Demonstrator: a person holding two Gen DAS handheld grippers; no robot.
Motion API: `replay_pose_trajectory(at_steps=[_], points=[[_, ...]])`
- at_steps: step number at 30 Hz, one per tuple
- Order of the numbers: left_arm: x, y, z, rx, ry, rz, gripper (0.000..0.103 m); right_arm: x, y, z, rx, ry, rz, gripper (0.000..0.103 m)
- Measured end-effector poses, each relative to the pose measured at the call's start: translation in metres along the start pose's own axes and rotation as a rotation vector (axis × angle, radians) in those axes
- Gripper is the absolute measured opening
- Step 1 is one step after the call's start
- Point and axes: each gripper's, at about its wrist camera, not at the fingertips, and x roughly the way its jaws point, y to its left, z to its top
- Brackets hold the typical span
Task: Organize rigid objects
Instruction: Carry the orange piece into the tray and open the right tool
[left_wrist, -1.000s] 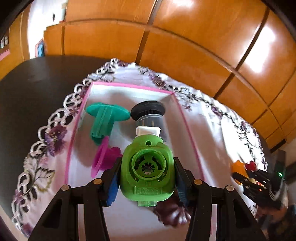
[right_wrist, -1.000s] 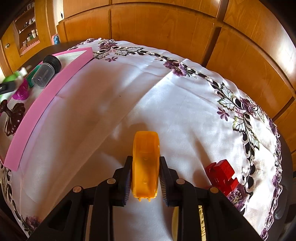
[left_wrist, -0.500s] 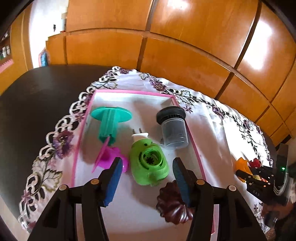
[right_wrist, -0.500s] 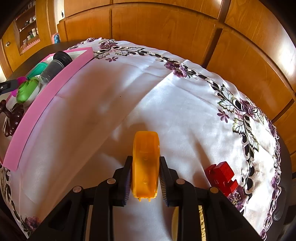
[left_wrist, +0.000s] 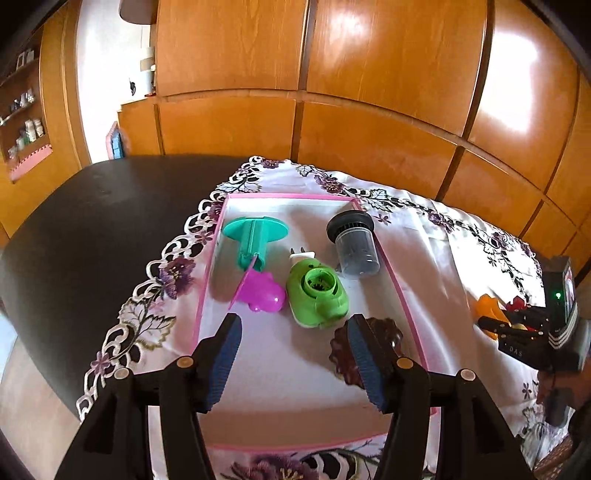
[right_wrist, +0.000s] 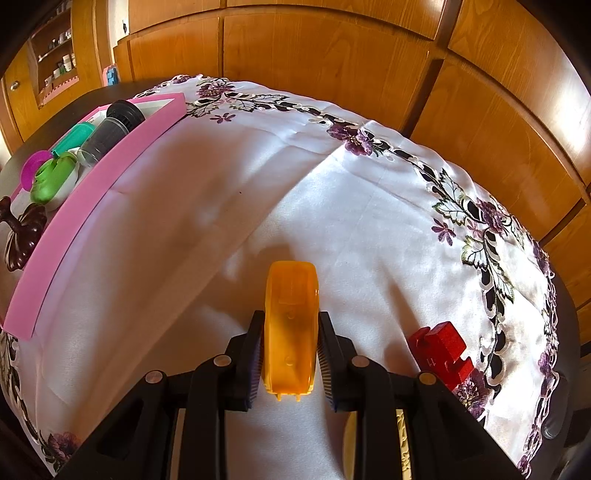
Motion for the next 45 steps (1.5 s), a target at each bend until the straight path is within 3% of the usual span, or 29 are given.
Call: replay_pose_trajectory(at_steps=[11, 29, 34, 39, 45], points=[[-0.010, 0.009, -0.007, -0.015, -0.011, 0.005, 0.061, 0.000, 0.000, -0.001, 0.022, -0.005, 0.000, 0.026], [-0.016, 0.033, -0.017, -0.071, -0.010, 0.007, 0.060, -0.005, 0.010, 0.004, 0.064, 0.013, -0.084, 0.026], [-0.015, 0.046, -0.019, -0.105, -0.001, 0.023, 0.060, -0.034, 0.036, 0.024, 0.075, -0.073, 0.019, 0.026], [-0.014, 0.054, -0.022, -0.126, 0.006, 0.029, 0.060, -0.065, 0.087, 0.056, 0.000, -0.178, 0.161, 0.026], [-0.016, 0.060, -0.020, -0.134, -0.002, 0.031, 0.060, -0.069, 0.136, 0.080, -0.071, -0.200, 0.248, 0.026]])
